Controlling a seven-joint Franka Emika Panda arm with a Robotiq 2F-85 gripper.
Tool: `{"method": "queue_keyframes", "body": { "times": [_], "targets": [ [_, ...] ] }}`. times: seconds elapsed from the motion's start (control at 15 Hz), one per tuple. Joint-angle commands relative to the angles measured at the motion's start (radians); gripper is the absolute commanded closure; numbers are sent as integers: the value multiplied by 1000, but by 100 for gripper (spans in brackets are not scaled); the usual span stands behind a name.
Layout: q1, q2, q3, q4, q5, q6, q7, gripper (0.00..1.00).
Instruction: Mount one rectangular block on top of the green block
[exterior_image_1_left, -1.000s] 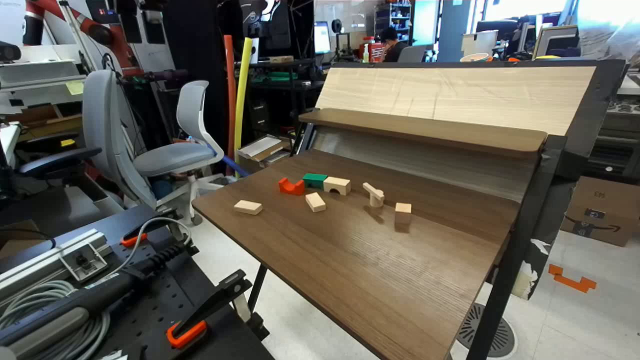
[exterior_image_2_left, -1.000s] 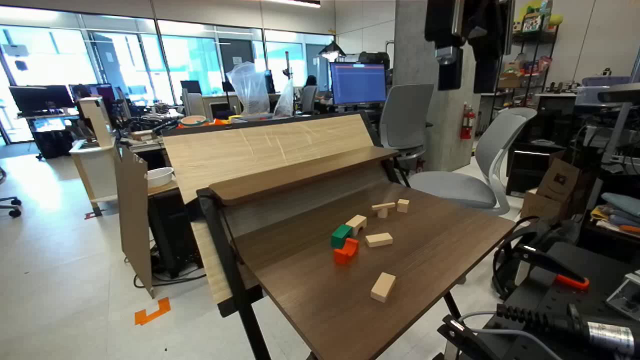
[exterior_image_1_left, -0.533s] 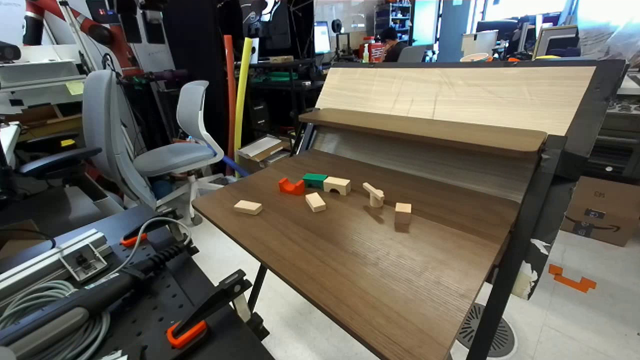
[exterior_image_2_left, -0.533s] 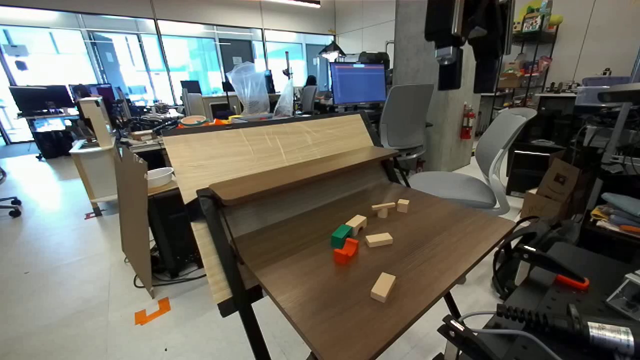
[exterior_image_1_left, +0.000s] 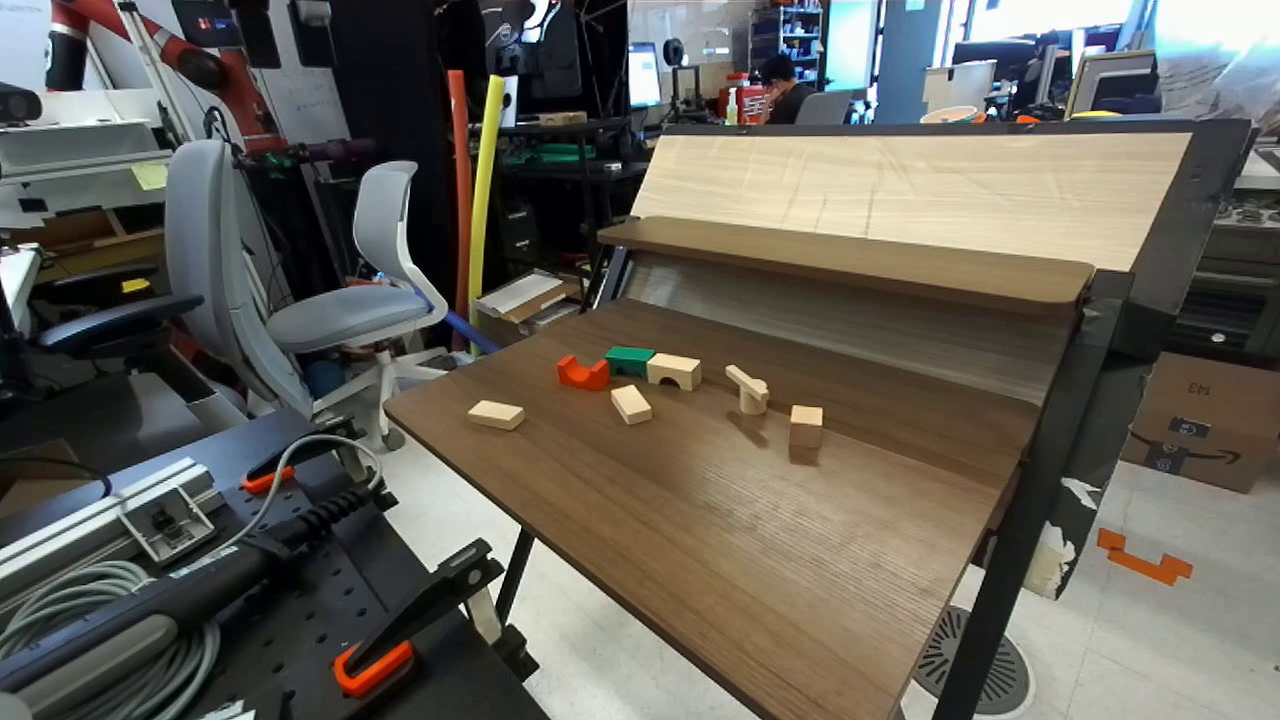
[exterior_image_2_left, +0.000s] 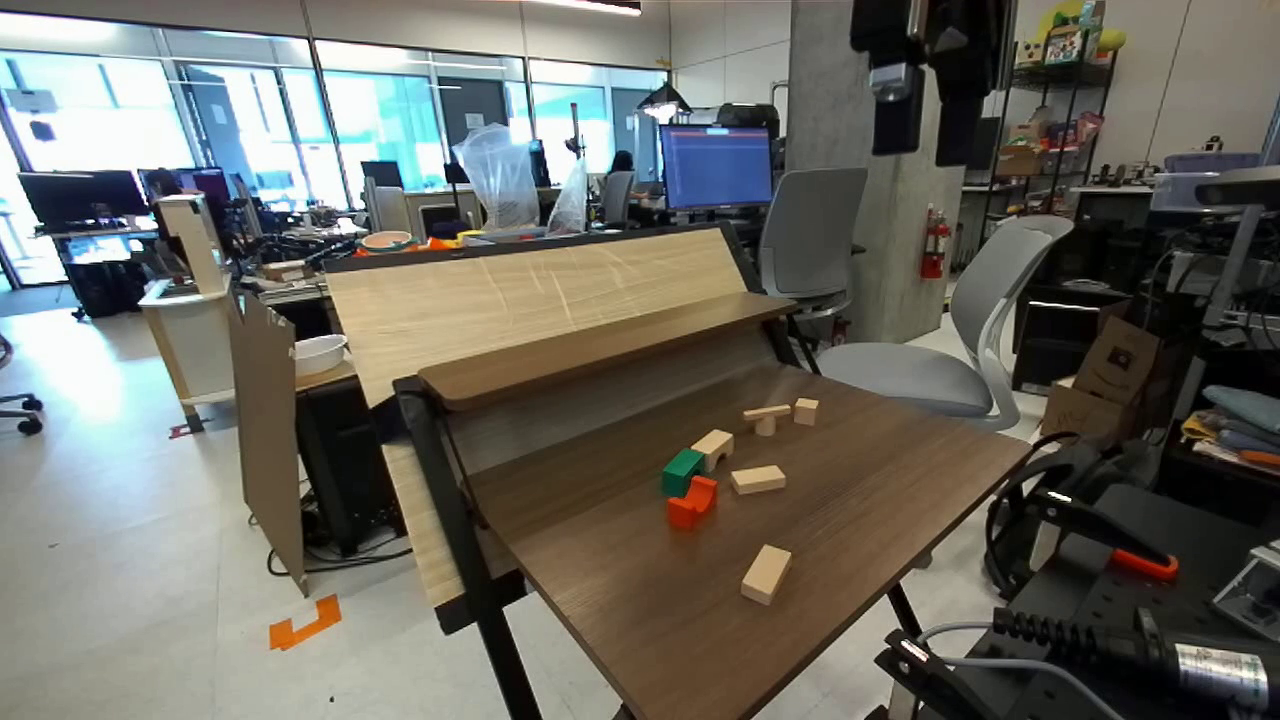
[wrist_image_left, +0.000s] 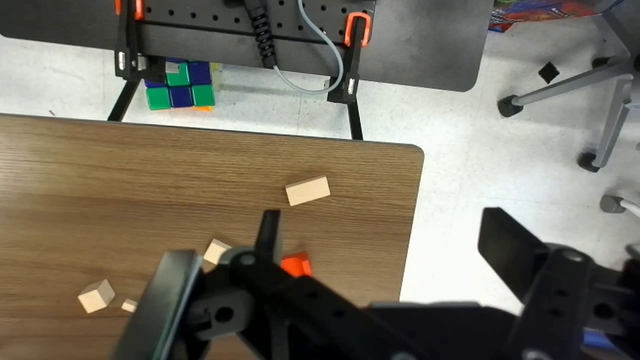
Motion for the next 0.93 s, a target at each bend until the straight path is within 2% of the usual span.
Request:
{"method": "queue_keyframes", "body": {
  "times": [0.0, 0.47, 0.67, 0.87],
  "targets": [
    [0, -1, 0, 2, 0, -2, -2, 0],
    [0, -1, 0, 2, 0, -2, -5, 0],
    [-7, 70, -1, 16, 108, 82, 115, 0],
    [-25, 149, 0, 31, 149, 225, 208, 0]
  ]
}}
